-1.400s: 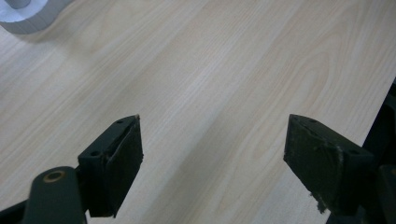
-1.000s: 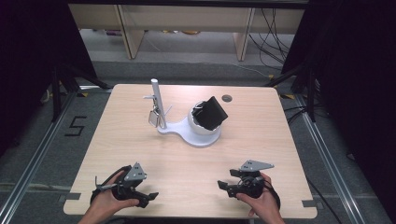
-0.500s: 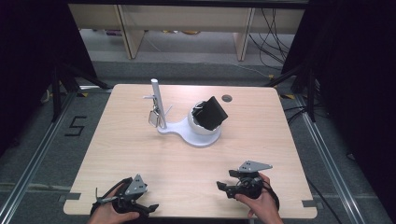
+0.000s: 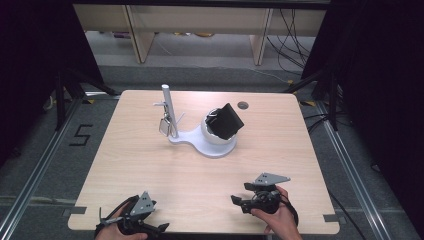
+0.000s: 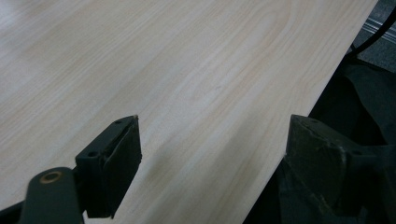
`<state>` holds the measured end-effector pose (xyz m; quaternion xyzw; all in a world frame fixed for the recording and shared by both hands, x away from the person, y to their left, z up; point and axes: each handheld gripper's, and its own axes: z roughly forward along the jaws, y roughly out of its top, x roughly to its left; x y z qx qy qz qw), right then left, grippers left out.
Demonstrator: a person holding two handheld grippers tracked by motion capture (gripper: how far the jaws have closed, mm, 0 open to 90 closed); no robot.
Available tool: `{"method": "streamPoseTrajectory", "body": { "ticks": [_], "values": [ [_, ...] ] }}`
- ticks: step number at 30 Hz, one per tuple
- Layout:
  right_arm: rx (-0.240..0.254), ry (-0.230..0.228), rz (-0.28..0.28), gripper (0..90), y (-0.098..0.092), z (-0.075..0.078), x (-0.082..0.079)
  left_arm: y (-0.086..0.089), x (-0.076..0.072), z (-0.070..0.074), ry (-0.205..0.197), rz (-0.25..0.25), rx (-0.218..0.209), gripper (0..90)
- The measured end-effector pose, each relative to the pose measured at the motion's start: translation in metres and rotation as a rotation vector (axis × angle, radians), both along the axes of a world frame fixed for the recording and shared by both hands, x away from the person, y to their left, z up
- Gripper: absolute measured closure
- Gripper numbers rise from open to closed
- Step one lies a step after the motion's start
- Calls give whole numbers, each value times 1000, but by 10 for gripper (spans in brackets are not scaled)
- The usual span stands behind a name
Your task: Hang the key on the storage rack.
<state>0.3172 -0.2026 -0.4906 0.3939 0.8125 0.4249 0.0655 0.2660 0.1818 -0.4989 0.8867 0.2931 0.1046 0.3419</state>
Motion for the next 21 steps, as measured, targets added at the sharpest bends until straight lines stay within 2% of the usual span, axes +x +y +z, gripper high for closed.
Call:
{"method": "streamPoseTrajectory", "body": {
  "ticks": [1, 3, 4, 5, 6, 7, 10, 11, 12, 13, 14, 15, 16, 18, 20, 21],
  "values": [
    [3, 13, 7, 288, 0, 0, 0, -1, -1, -2, 1, 17, 0, 177],
    [13, 7, 23, 288, 1, -1, 1, -2, -1, -4, 6, 6, 6, 177],
    [12, 3, 19, 288, 1, -1, 1, -3, -2, -6, 23, 6, 5, 177],
    [-6, -15, 12, 288, 0, 1, 0, -3, -1, -6, 18, 12, 10, 177],
    [0, -18, 19, 288, 0, 1, 1, -3, -1, -7, 14, 15, 16, 177],
    [16, 4, 28, 288, 0, 0, 1, -4, -1, -7, 8, 11, 15, 177],
    [4, -3, 1, 288, -1, 1, 0, -4, -1, -7, 5, -4, 22, 177],
    [18, -7, 11, 288, 0, 0, 0, -5, -2, -8, 9, 3, 21, 177],
    [18, -4, 20, 288, 0, 0, 1, -5, -2, -8, 8, -2, 14, 177],
    [13, 4, 29, 288, 0, 0, 1, -5, -1, -8, -1, -16, 26, 177],
    [21, 24, 4, 288, 2, 1, -1, -5, -3, -8, 2, -2, 17, 176],
    [-1, -1, -1, 288, 1, 1, 0, -4, -3, -8, 5, 7, 16, 177],
    [-3, 4, 4, 288, 1, 0, 0, -3, -2, -7, -2, -3, 14, 177],
    [-3, -16, 27, 288, 2, 0, 1, -2, -2, -7, -5, 5, 10, 177],
    [12, -7, 38, 288, 2, -1, 1, -2, -2, -7, 2, 11, 8, 176],
    [2, -2, 20, 288, 2, 0, 0, -1, -1, -7, -11, 1, 17, 176]
  ]
}}
